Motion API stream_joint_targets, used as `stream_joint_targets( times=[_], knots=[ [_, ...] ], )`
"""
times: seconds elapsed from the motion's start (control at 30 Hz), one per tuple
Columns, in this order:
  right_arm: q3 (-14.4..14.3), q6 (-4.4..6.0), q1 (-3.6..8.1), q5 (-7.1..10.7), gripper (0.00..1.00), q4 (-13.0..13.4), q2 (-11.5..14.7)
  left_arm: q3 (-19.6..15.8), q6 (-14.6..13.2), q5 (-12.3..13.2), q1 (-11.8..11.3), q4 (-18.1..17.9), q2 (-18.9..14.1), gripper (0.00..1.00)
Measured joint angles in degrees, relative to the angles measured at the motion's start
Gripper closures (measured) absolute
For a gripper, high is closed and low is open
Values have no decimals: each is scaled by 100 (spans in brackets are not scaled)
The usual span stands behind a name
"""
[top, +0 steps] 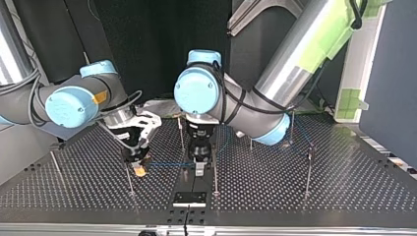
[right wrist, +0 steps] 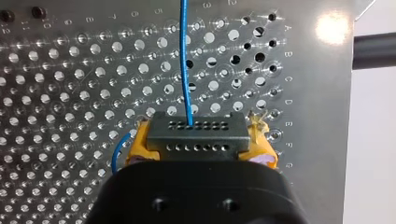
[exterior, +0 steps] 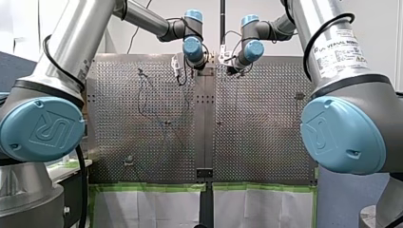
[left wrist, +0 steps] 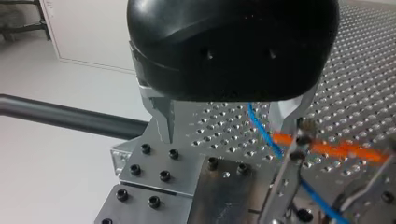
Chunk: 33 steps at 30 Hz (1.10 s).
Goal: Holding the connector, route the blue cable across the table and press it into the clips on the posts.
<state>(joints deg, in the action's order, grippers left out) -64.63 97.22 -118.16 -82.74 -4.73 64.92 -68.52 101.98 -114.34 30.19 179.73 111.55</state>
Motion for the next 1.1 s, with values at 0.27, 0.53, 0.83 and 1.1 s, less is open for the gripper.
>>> stream_joint_targets(
  times=[0.27, 0.53, 0.83, 1.1],
  knots=[
    [0, -1, 0, 2, 100, 0, -1, 139, 8, 98, -47, 15, 268, 0],
    [0, -1, 1, 2, 100, 0, -2, 397, 19, 90, -54, 24, 492, 0],
    [1, 9, 5, 7, 100, 0, -8, 516, 54, 9, -64, 76, 512, 4],
    [1, 23, 10, 15, 100, 0, -9, 517, 91, -130, -27, 161, 511, 75]
  ],
)
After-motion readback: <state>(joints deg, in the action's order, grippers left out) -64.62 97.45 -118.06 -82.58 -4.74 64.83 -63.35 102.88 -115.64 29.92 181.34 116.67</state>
